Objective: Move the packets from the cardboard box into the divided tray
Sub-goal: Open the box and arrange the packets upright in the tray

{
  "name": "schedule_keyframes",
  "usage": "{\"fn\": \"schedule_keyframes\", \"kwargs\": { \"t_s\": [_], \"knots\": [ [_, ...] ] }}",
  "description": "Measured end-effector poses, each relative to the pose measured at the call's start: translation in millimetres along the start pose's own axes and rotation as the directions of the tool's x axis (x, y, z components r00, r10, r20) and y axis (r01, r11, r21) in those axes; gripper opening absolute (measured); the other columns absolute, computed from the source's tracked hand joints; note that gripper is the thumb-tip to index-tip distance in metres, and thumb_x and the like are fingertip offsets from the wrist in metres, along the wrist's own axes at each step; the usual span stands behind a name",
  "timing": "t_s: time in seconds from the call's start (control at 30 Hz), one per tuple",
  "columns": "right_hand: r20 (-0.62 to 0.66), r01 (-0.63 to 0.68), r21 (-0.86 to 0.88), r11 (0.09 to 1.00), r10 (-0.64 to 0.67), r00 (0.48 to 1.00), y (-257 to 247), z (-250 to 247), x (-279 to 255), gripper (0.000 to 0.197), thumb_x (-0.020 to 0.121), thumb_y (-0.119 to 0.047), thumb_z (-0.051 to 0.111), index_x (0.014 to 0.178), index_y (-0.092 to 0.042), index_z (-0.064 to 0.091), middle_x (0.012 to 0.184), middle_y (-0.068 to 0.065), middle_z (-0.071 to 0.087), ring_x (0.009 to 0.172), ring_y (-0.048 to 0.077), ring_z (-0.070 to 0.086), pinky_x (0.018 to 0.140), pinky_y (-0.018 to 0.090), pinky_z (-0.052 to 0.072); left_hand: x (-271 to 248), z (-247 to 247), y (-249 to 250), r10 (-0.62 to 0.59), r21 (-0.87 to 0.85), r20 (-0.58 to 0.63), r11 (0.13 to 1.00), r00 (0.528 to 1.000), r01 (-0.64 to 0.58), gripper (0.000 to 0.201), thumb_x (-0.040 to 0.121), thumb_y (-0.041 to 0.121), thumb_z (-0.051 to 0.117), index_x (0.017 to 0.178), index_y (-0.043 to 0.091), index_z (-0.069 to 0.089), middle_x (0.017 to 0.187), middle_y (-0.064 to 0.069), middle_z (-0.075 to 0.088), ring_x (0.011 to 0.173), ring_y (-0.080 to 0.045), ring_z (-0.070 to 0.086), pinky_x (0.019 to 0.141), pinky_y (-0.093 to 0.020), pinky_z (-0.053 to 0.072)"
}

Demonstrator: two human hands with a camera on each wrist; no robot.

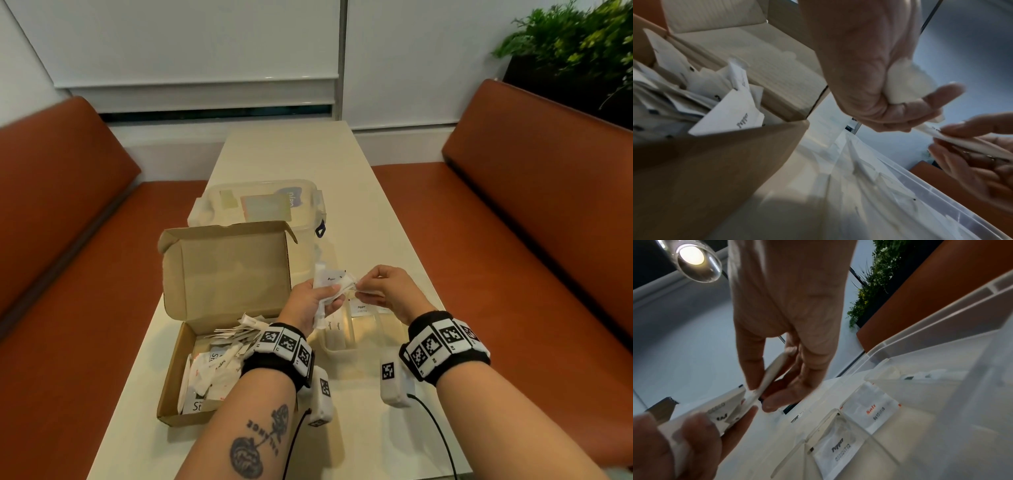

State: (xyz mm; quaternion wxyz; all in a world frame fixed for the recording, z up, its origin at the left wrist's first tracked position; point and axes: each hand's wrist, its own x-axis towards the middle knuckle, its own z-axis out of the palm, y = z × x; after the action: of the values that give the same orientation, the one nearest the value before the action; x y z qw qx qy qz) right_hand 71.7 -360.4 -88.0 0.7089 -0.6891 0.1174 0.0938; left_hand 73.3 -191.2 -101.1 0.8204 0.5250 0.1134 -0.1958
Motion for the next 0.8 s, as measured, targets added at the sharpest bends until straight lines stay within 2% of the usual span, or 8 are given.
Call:
{"fn": "schedule_keyframes", "kwargs": {
  "t_s": [0.07,0.13,0.27,0.4,0.47,0.53,0.63,0.8],
  "knots": [
    [0.004,-0.010,-0.148,0.989,0.011,1.000,-1,1,-1,0.021,0.075,-0.001,0.074,0.067,-0.006,0.054,0.074,0.013,0.063,0.065,0.021,0.062,0.061,0.028,0.053,1,-1,-1,0.010,-0.001,-0.004,1.000,1.000,-0.010,0.011,0.086,-0.006,0.060,0.095,0.000,0.062,0.076,-0.011,0.067,0.057,-0.013,0.067,0.051,-0.016,0.053],
    [-0.008,-0.004,-0.214,0.977,0.002,1.000,0,3,-1,0.022,0.073,-0.002,0.075,0.067,-0.007,0.055,0.068,0.010,0.058,0.061,0.019,0.055,0.058,0.026,0.047,2,-1,-1,0.020,-0.013,-0.010,1.000,1.000,-0.020,0.012,0.087,-0.005,0.059,0.098,0.000,0.061,0.077,-0.011,0.067,0.057,-0.012,0.066,0.052,-0.017,0.054],
    [-0.104,-0.011,-0.408,0.913,-0.035,0.994,9,14,0,0.018,0.072,0.001,0.076,0.073,-0.007,0.060,0.065,0.008,0.062,0.054,0.014,0.059,0.052,0.021,0.050,6,-1,-3,0.071,-0.114,-0.101,0.990,0.992,-0.083,0.012,0.090,-0.005,0.056,0.100,0.001,0.059,0.082,-0.012,0.065,0.061,-0.016,0.067,0.053,-0.018,0.055],
    [-0.106,0.019,-0.618,0.786,-0.107,0.989,22,39,0,0.022,0.074,0.008,0.064,0.063,-0.010,0.058,0.066,0.010,0.063,0.057,0.021,0.062,0.064,0.032,0.057,10,-1,-6,0.107,-0.164,-0.144,0.978,0.984,-0.130,0.013,0.091,-0.006,0.053,0.101,0.001,0.057,0.090,-0.014,0.062,0.073,-0.022,0.063,0.054,-0.020,0.056],
    [-0.056,0.068,-0.736,0.674,-0.160,0.986,29,50,0,0.021,0.076,0.007,0.057,0.065,-0.011,0.058,0.073,0.010,0.065,0.070,0.024,0.062,0.071,0.032,0.053,11,0,-7,0.120,-0.163,-0.148,0.976,0.982,-0.144,0.015,0.091,-0.007,0.053,0.104,-0.001,0.056,0.090,-0.014,0.062,0.072,-0.021,0.063,0.055,-0.020,0.056],
    [-0.015,0.098,-0.826,0.555,-0.194,0.981,35,57,-1,0.017,0.080,0.004,0.050,0.079,-0.008,0.063,0.085,0.011,0.067,0.082,0.026,0.062,0.075,0.032,0.049,12,0,-9,0.129,-0.152,-0.155,0.976,0.979,-0.153,0.014,0.090,-0.007,0.054,0.102,-0.001,0.058,0.089,-0.013,0.063,0.071,-0.021,0.063,0.054,-0.020,0.055],
    [0.057,0.135,-0.909,0.393,-0.203,0.978,41,61,0,0.023,0.083,0.002,0.043,0.092,-0.003,0.063,0.094,0.014,0.067,0.089,0.029,0.060,0.076,0.035,0.045,15,-1,-10,0.131,-0.135,-0.157,0.979,0.979,-0.153,0.013,0.090,-0.007,0.054,0.094,0.003,0.061,0.086,-0.012,0.064,0.068,-0.019,0.064,0.054,-0.020,0.054],
    [0.147,0.156,-0.988,0.016,-0.238,0.960,45,60,3,0.025,0.089,-0.007,0.046,0.104,-0.012,0.066,0.112,0.007,0.058,0.109,0.027,0.045,0.085,0.034,0.037,15,-1,-12,0.120,-0.134,-0.141,0.981,0.983,-0.139,0.014,0.091,-0.007,0.053,0.092,0.004,0.061,0.082,-0.012,0.064,0.060,-0.016,0.066,0.052,-0.020,0.054]
  ]
}}
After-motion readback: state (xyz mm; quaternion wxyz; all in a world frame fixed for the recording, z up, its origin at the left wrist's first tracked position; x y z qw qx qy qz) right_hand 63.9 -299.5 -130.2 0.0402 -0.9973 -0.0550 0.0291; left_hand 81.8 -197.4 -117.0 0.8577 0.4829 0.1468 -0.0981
